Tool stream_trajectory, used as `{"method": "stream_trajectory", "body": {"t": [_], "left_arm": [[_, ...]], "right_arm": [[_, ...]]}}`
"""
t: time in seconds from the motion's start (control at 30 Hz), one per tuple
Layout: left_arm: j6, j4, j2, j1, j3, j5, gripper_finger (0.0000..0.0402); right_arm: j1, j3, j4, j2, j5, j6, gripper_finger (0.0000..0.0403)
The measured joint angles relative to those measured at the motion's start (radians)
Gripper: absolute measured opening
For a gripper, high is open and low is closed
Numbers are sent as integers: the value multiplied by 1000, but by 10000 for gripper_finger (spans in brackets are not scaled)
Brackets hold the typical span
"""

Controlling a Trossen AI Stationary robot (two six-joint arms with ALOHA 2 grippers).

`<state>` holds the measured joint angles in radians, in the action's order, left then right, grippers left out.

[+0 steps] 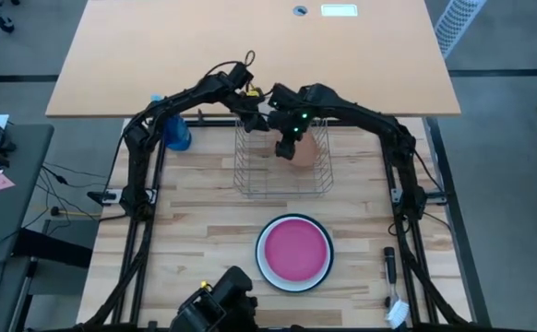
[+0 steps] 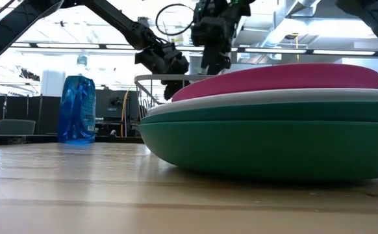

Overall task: Sort dishes
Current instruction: Put the brown plate in the dish rack

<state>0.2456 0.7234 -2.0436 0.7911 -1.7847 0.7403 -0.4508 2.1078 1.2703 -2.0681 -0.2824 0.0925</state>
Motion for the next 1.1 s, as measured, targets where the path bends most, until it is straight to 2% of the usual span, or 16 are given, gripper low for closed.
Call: {"method": "stream_trajectory", "body": {"t": [0.1, 0.33, 0.63, 0.77, 1.1], "left_arm": [[-28, 49, 12, 18, 0, -29, 178], [-33, 89, 94, 40, 0, 14, 178], [-28, 103, 179, 41, 0, -10, 178], [-23, 105, 180, 41, 0, -11, 178], [-10, 127, 180, 40, 0, -11, 178]], "right_arm": [[-4, -2, 23, -39, 4, -64, 285], [-4, -3, 27, -122, 18, -102, 285], [-5, -2, -26, -128, 73, -136, 269], [-5, -2, -29, -128, 81, -152, 231], [0, -2, -65, -129, 109, -164, 82]]}}
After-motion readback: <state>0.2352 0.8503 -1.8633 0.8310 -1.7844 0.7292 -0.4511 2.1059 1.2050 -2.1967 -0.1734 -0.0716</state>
